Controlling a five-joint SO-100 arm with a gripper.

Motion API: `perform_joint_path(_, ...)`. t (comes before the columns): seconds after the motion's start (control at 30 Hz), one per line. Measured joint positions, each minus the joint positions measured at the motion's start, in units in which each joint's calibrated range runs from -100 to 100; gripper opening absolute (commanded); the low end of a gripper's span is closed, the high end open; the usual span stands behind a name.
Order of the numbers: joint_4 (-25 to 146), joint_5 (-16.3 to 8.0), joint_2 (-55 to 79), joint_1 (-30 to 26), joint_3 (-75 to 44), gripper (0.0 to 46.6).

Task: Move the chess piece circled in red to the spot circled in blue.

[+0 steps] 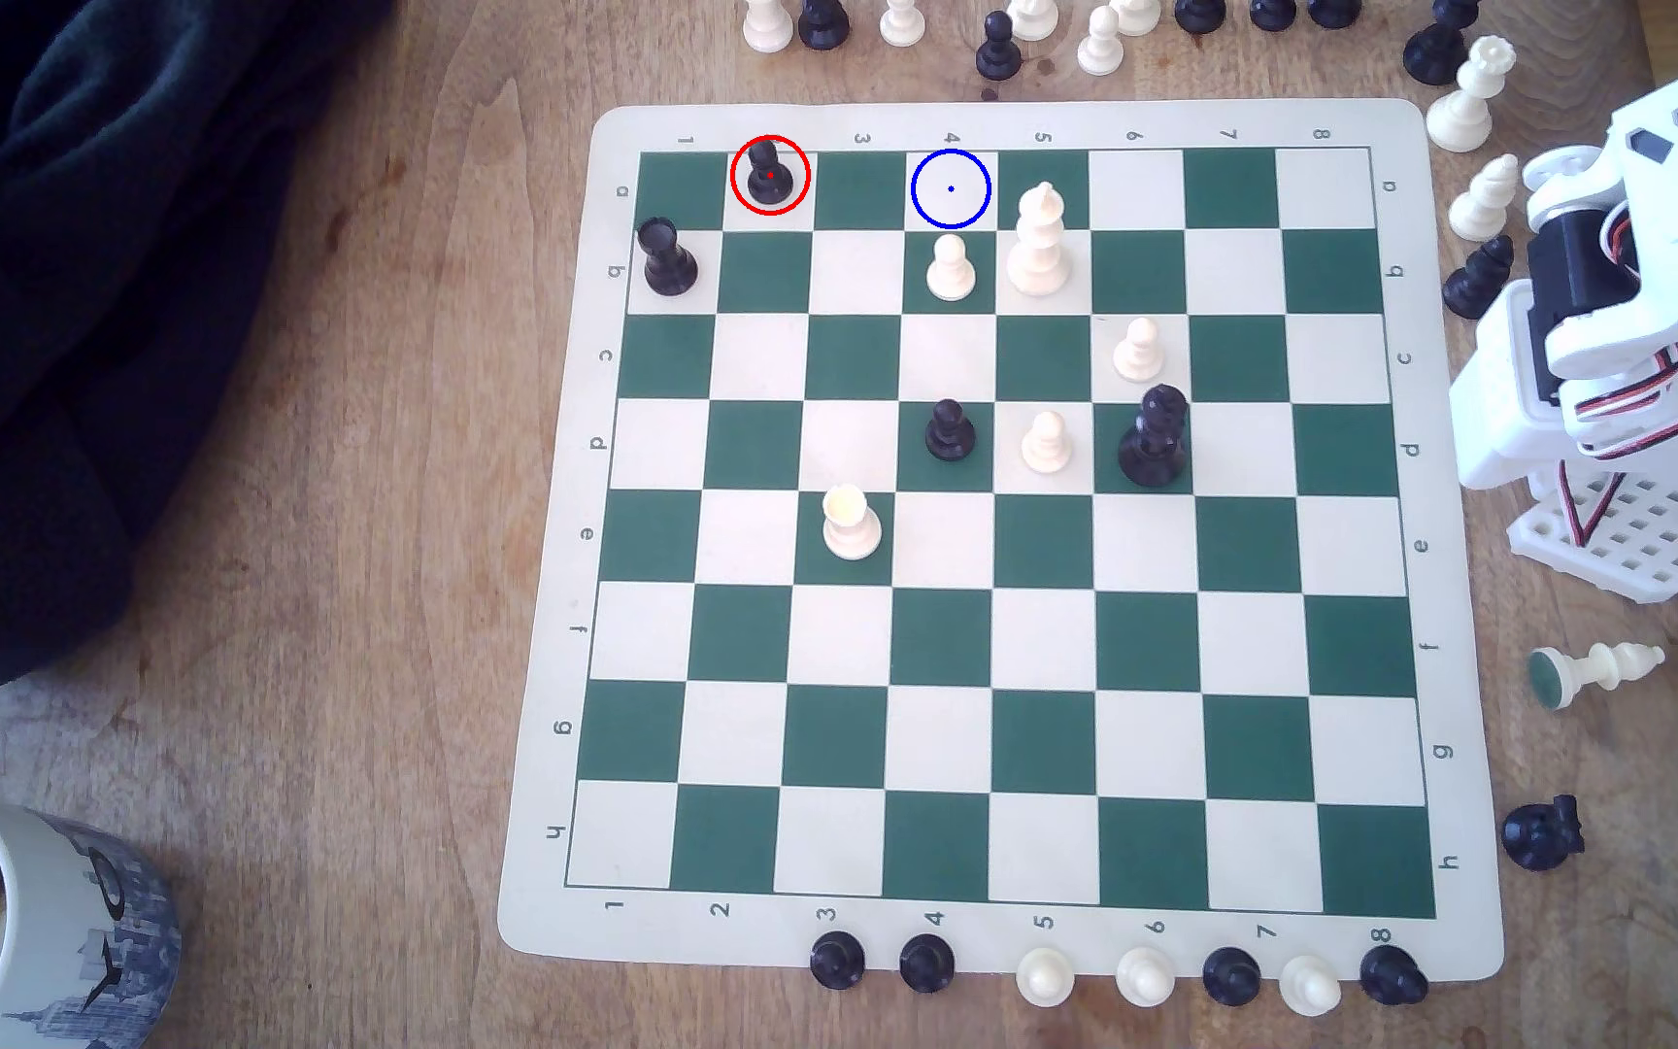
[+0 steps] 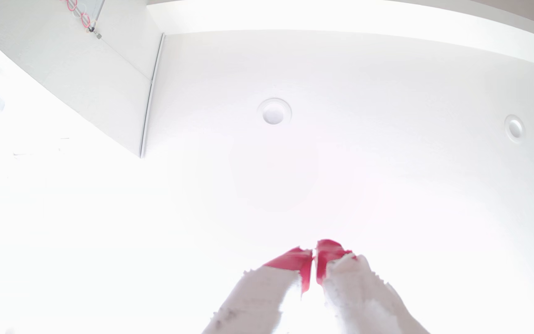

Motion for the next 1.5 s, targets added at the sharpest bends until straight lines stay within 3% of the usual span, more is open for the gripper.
perform_joint_path(0.33,8.4,0.0,0.0,2.4,0.0,0.2)
perform_joint_path(0.7,50.1,0.0,-0.1,9.1,-0.7,0.2)
perform_joint_path(1.17,105.7,-1.6,4.6,18.5,-17.7,0.2)
perform_joint_path(1.5,127.8,-0.8,23.4,14.7,-36.4,2.0)
